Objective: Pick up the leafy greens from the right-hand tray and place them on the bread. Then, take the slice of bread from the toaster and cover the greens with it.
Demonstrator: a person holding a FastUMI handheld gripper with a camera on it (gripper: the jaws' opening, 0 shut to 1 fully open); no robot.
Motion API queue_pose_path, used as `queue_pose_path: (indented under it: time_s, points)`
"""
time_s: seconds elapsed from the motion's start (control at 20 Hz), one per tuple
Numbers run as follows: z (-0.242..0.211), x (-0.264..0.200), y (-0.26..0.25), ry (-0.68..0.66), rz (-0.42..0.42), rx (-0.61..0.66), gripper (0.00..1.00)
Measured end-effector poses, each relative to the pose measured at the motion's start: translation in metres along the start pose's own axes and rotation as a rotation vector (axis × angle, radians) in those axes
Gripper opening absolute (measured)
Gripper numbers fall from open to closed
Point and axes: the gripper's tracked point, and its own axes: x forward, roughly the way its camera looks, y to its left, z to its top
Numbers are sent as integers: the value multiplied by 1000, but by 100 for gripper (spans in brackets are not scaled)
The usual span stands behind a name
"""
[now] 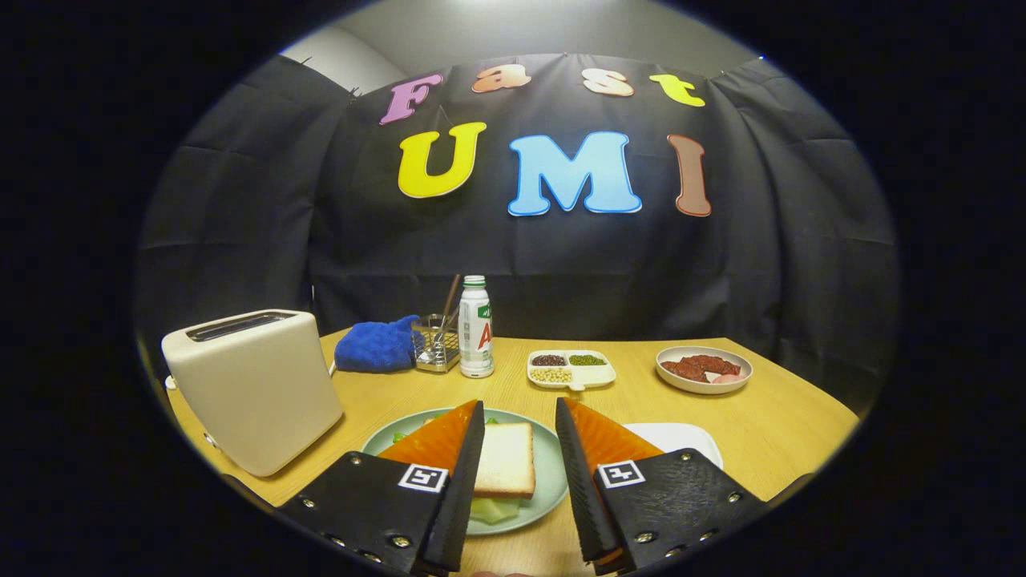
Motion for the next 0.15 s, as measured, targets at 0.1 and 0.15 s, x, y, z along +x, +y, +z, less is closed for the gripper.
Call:
queue_pose_path:
  time_s: [0.1, 0.15]
  points:
    - [10, -8, -13, -29, -17, -14, 57]
    - [14, -11, -18, -43, -17, -13, 57]
